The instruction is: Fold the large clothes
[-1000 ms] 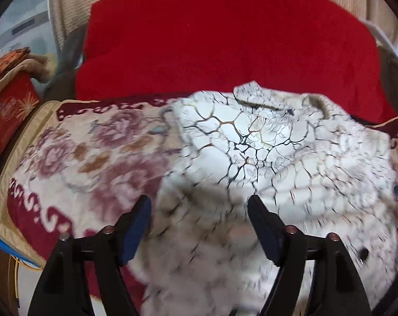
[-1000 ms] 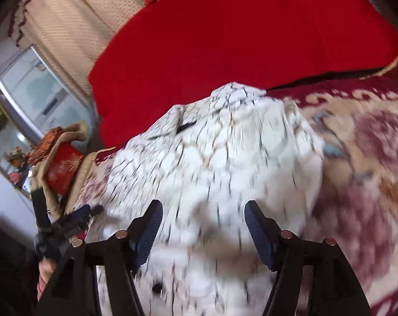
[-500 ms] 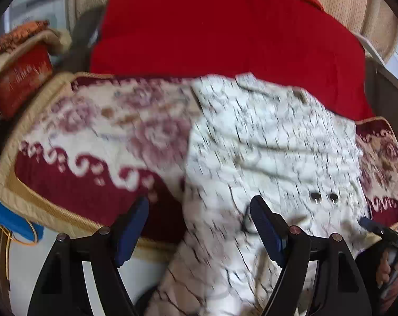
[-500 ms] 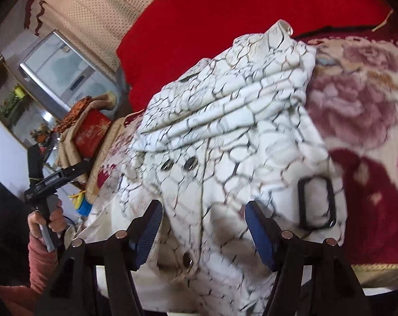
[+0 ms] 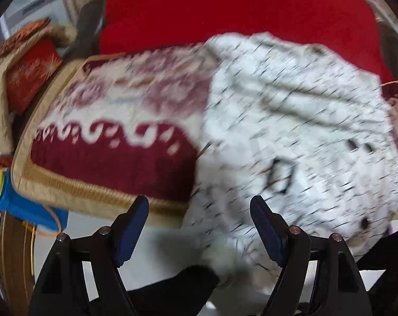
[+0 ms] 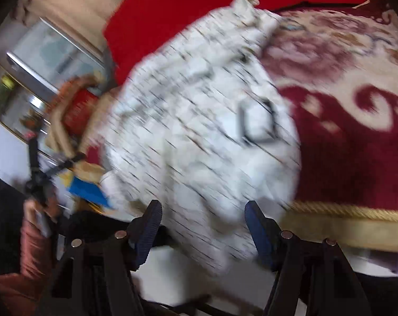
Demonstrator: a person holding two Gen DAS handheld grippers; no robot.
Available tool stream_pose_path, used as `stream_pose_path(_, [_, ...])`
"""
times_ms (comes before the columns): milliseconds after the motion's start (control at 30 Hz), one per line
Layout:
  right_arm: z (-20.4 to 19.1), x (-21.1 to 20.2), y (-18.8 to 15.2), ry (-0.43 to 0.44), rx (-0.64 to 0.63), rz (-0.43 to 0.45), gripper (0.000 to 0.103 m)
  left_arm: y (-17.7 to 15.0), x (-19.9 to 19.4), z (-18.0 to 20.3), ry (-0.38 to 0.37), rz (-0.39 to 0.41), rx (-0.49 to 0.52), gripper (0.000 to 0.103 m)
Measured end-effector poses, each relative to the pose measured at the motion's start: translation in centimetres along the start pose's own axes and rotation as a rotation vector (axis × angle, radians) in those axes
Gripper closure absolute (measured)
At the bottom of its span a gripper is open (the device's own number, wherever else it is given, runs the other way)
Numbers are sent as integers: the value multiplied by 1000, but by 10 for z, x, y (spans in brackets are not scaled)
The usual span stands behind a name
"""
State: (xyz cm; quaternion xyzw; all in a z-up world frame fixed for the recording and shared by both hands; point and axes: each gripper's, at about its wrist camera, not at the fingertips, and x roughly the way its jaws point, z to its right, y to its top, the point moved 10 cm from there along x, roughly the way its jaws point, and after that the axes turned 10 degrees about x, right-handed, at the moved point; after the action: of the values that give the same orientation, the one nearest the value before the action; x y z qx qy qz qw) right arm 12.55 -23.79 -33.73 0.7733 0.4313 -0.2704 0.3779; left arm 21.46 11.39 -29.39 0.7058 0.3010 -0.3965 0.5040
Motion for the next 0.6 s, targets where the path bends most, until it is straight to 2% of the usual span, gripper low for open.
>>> stream_pose_path(67, [15, 3, -4, -64, 3, -13, 34, -10, 14, -8, 0, -29, -15, 23])
stream_pose_path(233, [42, 32, -10, -74, 64, -107, 34, -27, 49, -10, -50, -77, -1, 23])
stream_pose_path(367, [39, 63, -16, -42, 63, -178, 32, -34, 63, 14, -142, -53, 119, 23])
stream_pose_path(433, [34, 76, -17, -66, 17, -183, 28, -38, 73, 21, -134, -61, 173, 23])
stream_pose_path(500, [29, 90, -23, -76, -12, -206, 22, -46, 86, 22, -134, -95, 184, 23])
stream_pose_path(600, [29, 116, -34, -112, -32, -245, 21, -59, 103, 27, -179, -164, 187, 23])
